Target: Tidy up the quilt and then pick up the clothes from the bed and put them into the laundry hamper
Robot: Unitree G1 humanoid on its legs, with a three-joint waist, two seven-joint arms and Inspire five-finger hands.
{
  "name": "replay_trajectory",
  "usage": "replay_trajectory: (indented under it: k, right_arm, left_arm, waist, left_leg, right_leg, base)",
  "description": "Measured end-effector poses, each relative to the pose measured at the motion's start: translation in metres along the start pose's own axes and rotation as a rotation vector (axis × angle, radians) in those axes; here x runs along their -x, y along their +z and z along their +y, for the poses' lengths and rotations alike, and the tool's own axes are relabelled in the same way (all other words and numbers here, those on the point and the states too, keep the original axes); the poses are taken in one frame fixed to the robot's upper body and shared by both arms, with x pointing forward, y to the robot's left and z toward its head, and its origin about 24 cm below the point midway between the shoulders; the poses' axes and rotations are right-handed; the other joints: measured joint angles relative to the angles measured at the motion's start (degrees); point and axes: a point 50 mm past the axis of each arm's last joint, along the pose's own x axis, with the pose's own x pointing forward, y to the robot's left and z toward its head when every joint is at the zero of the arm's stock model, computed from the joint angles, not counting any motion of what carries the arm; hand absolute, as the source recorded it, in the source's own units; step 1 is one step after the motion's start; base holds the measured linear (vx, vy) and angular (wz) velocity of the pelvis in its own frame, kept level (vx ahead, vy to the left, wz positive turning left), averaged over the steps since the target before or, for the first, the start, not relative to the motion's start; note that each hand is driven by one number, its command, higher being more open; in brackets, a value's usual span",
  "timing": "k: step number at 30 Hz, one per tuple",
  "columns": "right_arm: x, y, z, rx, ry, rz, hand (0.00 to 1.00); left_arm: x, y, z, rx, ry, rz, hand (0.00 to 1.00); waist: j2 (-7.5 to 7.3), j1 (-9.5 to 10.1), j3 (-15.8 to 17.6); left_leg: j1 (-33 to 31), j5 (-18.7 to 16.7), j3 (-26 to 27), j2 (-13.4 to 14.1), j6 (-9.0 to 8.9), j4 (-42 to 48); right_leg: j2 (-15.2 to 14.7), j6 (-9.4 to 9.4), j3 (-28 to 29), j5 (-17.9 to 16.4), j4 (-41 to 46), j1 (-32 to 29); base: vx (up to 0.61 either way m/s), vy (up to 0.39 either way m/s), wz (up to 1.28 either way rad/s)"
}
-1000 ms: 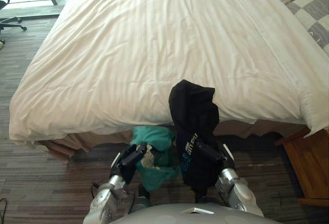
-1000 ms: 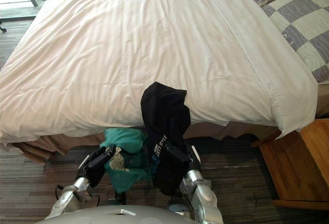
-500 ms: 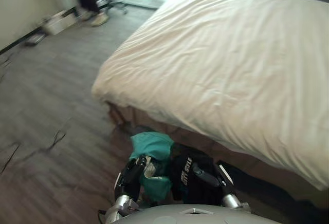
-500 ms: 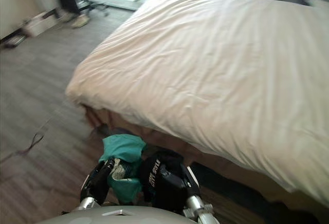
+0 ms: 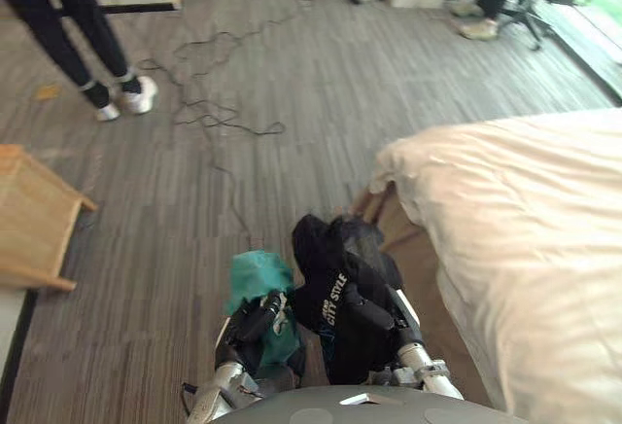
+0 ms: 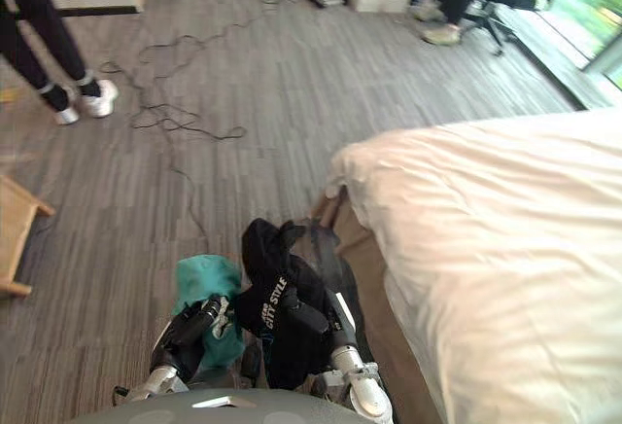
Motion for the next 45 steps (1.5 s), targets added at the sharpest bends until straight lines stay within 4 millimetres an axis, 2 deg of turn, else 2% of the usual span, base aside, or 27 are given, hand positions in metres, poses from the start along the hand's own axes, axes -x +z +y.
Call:
replay_trajectory:
  k: [2,3,4,5,6,7,12,20,24,26,27,28,29,30,31,32,33,35,36,38,39,40,41,42,43,44,45]
  right_arm:
    - [0.0,0.0,-0.001,-0.009,-0.004,-0.004,0.0]
    - [-0.001,0.0,0.001,-0.021,-0.002,-0.006,0.0]
    - [-0.002,0.002,0.0,-0.038,-0.007,-0.013,0.0]
    - [-0.004,0.004,-0.001,-0.038,-0.007,-0.021,0.0]
    - [-0.003,0.003,-0.005,-0.033,-0.016,-0.01,0.0]
    - [0.004,-0.017,-0.009,-0.053,0.001,0.103,0.0]
    - [0.004,-0.017,-0.009,-0.053,0.0,0.104,0.0]
    - [0.021,-0.032,-0.016,-0.076,-0.07,0.164,0.0]
    - [0.02,-0.029,-0.022,-0.053,-0.095,0.164,0.0]
    - [0.019,-0.028,-0.024,-0.039,-0.101,0.165,0.0]
    - [0.018,-0.026,-0.026,-0.027,-0.102,0.164,0.0]
    - [0.017,-0.023,-0.028,-0.018,-0.109,0.157,0.0]
    - [0.016,-0.021,-0.029,-0.015,-0.113,0.15,0.0]
    - [0.018,-0.017,-0.035,-0.014,-0.127,0.139,0.0]
    - [0.019,-0.016,-0.038,-0.015,-0.136,0.137,0.0]
    - [0.02,-0.014,-0.046,-0.014,-0.16,0.132,0.0]
    - [0.02,-0.013,-0.048,-0.011,-0.166,0.128,0.0]
    - [0.025,-0.01,-0.06,0.01,-0.193,0.133,0.0]
    - [0.028,-0.011,-0.062,0.008,-0.203,0.143,0.0]
    - [0.035,-0.013,-0.062,-0.001,-0.209,0.157,0.0]
    - [0.041,-0.016,-0.061,-0.006,-0.204,0.168,0.0]
    - [0.043,-0.017,-0.063,-0.003,-0.2,0.175,0.0]
    - [0.043,-0.017,-0.062,-0.005,-0.194,0.177,0.0]
    - [0.041,-0.016,-0.06,-0.006,-0.167,0.172,0.0]
    - [0.043,-0.017,-0.061,-0.004,-0.157,0.18,0.0]
    - [0.042,-0.017,-0.062,-0.01,-0.154,0.183,0.0]
    - [0.04,-0.019,-0.061,-0.023,-0.155,0.195,0.0]
  left_arm:
    - [0.001,-0.001,0.001,-0.015,-0.008,0.018,0.0]
    - [0.001,0.001,0.004,-0.024,-0.005,0.019,0.0]
    - [0.0,-0.001,0.004,-0.022,-0.003,0.038,0.0]
    - [0.0,-0.003,0.003,-0.021,-0.006,0.043,0.0]
    - [0.0,-0.006,0.0,-0.023,-0.016,0.055,0.0]
    - [0.004,-0.019,-0.005,-0.043,-0.037,0.105,0.0]
    - [0.004,-0.019,-0.005,-0.043,-0.037,0.105,0.0]
    - [0.005,-0.021,-0.006,-0.063,-0.006,0.116,0.0]
    - [0.005,-0.023,-0.002,-0.065,0.064,0.139,0.0]
    - [0.0,-0.02,0.0,-0.039,0.084,0.144,0.0]
    - [-0.003,-0.016,0.0,-0.021,0.092,0.13,0.0]
    - [-0.006,-0.011,0.001,-0.017,0.099,0.112,0.0]
    - [-0.008,-0.007,0.002,-0.019,0.1,0.098,0.0]
    - [-0.013,0.0,0.0,-0.012,0.096,0.068,0.0]
    - [-0.014,0.002,-0.001,-0.002,0.097,0.055,0.0]
    - [-0.016,0.006,-0.003,0.017,0.097,0.032,0.0]
    - [-0.016,0.007,-0.003,0.025,0.092,0.019,0.0]
    - [-0.015,0.005,-0.004,0.022,0.068,0.027,0.0]
    - [-0.013,0.004,-0.004,0.023,0.059,0.029,0.0]
    - [-0.011,0.004,-0.005,0.026,0.05,0.025,0.0]
    - [-0.01,0.003,-0.005,0.026,0.043,0.018,0.0]
    - [-0.009,0.004,-0.004,0.024,0.04,0.007,0.0]
    - [-0.01,0.005,-0.003,0.023,0.043,-0.001,0.0]
    - [-0.009,0.007,-0.002,0.025,0.043,-0.014,0.0]
    - [-0.01,0.008,-0.003,0.024,0.034,-0.017,0.0]
    - [-0.011,0.007,-0.004,0.028,0.032,-0.016,0.0]
    - [-0.012,0.003,-0.004,0.033,0.037,0.001,0.0]
  waist:
    - [-1.83,0.28,-0.5]
    - [-3.01,0.34,-1.2]
    - [-2.38,-0.03,-1.1]
    - [-2.7,-0.2,-1.0]
    - [-1.63,-0.45,-1.4]
    - [-0.71,-3.12,-3.0]
    - [-0.71,-3.22,-3.0]
    - [-0.33,-3.97,-2.9]
    - [0.51,-4.73,-3.1]
    - [1.15,-4.68,-2.3]
    - [1.47,-4.55,-1.7]
    - [1.72,-4.23,-0.8]
    - [1.59,-4.2,0.1]
    - [2.6,-4.01,1.5]
    - [3.03,-3.74,2.1]
    - [3.35,-3.08,3.5]
    - [3.92,-2.57,3.9]
    - [5.32,-2.86,4.3]
    - [5.39,-2.88,4.4]
    - [5.49,-2.65,4.4]
    - [5.84,-2.33,4.6]
    - [5.3,-1.56,5.2]
    - [4.48,-1.44,5.1]
    - [3.47,-0.98,4.5]
    - [2.89,-0.28,3.7]
    - [2.9,-0.03,3.4]
    - [2.75,-0.39,2.6]
  left_leg:
    - [1.1,-0.1,-0.6,-1.7,-0.93,-1.4]
    - [1.9,-1.0,1.2,-2.3,-0.7,-3.0]
    - [1.9,-2.3,6.4,-0.7,-1.36,-2.7]
    - [2.0,-2.0,8.7,0.0,-1.49,-2.9]
    - [2.8,-0.9,10.1,0.7,-2.58,-3.9]
    - [5.0,-0.4,13.2,-0.4,-1.27,-4.9]
    - [5.0,-0.4,13.3,-0.4,-1.28,-4.9]
    - [5.0,-1.2,14.1,-0.3,-2.03,-4.9]
    - [4.7,-2.4,14.5,-0.1,-2.22,-3.9]
    - [0.7,-6.9,14.0,0.3,-3.04,4.3]
    - [-1.6,-10.2,13.7,1.3,-4.07,10.6]
    - [-4.4,-11.8,14.0,2.5,-5.32,18.5]
    - [-6.6,-12.1,14.8,3.1,-5.7,23.8]
    - [-10.8,-11.9,15.7,4.7,-6.3,33.4]
    - [-12.2,-11.4,15.5,5.3,-7.18,36.8]
    - [-14.3,-9.3,15.6,6.3,-10.24,42.4]
    - [-15.8,-10.6,16.5,6.4,-11.13,44.6]
    - [-16.2,-13.5,19.0,6.4,-8.88,38.7]
    - [-16.1,-13.3,20.7,6.3,-8.83,34.2]
    - [-15.9,-9.7,22.8,5.8,-9.03,23.1]
    - [-15.4,-6.3,22.9,5.4,-9.7,17.2]
    - [-14.2,-2.5,23.2,5.2,-5.5,17.6]
    - [-14.1,-4.4,23.9,4.7,-3.75,19.5]
    - [-15.4,-9.0,25.0,4.4,-3.82,24.4]
    - [-16.1,-13.3,26.4,4.0,-1.72,27.9]
    - [-16.0,-14.6,26.7,3.5,0.39,28.4]
    - [-15.4,-16.1,26.6,2.5,1.61,28.4]
  right_leg:
    - [-1.5,0.68,0.0,4.4,-2.9,0.0]
    - [-2.8,2.69,-0.2,5.7,-4.5,0.6]
    - [-2.4,3.29,-0.3,6.0,-6.2,1.4]
    - [-2.3,3.24,-0.4,6.1,-6.8,1.4]
    - [-1.8,3.05,-0.3,6.3,-7.4,1.9]
    - [-1.2,3.21,1.3,9.7,-15.4,7.5]
    - [-1.2,3.21,1.4,9.7,-15.4,7.4]
    - [-1.1,2.44,2.3,9.2,-14.9,7.0]
    - [-1.1,1.52,3.1,6.9,-11.1,5.1]
    - [-1.2,0.71,2.8,4.6,-8.2,4.2]
    - [-0.6,-0.14,2.4,3.2,-6.4,4.2]
    - [0.1,-1.55,1.7,1.7,-5.0,4.4]
    - [0.0,-1.4,1.1,1.2,-4.4,4.5]
    - [0.3,-1.28,0.2,0.4,-3.3,5.0]
    - [0.7,-1.19,0.1,0.1,-3.3,5.8]
    - [0.9,-1.33,0.1,-0.3,-3.3,7.1]
    - [0.8,-1.34,0.1,-0.7,-3.3,8.2]
    - [0.8,-1.28,0.0,-1.7,-3.4,9.3]
    - [0.8,-1.3,0.0,-2.2,-3.5,10.0]
    - [1.2,-0.99,-0.3,-3.5,-4.2,11.6]
    - [1.9,-0.52,-0.2,-4.4,-5.2,13.7]
    - [1.8,-0.25,0.6,-5.6,-6.2,16.3]
    - [1.1,-0.82,0.9,-6.3,-6.8,17.4]
    - [-0.3,-2.44,1.5,-7.5,-7.9,18.4]
    - [-1.1,-1.9,2.0,-7.1,-8.7,19.6]
    - [-1.7,-1.06,3.2,-6.6,-7.1,19.0]
    - [-2.8,1.25,5.9,-5.3,0.2,15.8]
  base:
    - [0.05,-0.15,0.39]
    - [0.06,-0.157,-0.1]
    - [0.04,-0.154,-0.11]
    - [0.03,-0.13,-0.14]
    - [0.02,-0.069,-0.05]
    - [0.03,-0.044,-0.05]
    - [0.0,0.0,0.0]
    - [0.0,-0.001,-0.06]
    - [0.0,-0.022,-0.07]
    - [0.0,-0.056,0.15]
    - [0.01,-0.088,0.25]
    - [0.02,-0.087,0.35]
    - [-0.05,-0.096,0.42]
    - [-0.06,-0.055,0.34]
    - [-0.06,-0.093,0.25]
    - [0.01,-0.067,0.09]
    - [0.04,-0.095,0.07]
    - [0.1,-0.032,0.04]
    - [0.16,0.017,0.02]
    - [0.22,0.059,0.02]
    - [0.29,0.11,-0.17]
    - [0.39,0.156,-0.25]
    - [0.38,0.147,-0.36]
    - [0.52,0.165,-0.39]
    - [0.49,0.124,-0.44]
    - [0.53,0.148,-0.18]
    - [0.54,0.171,0.07]
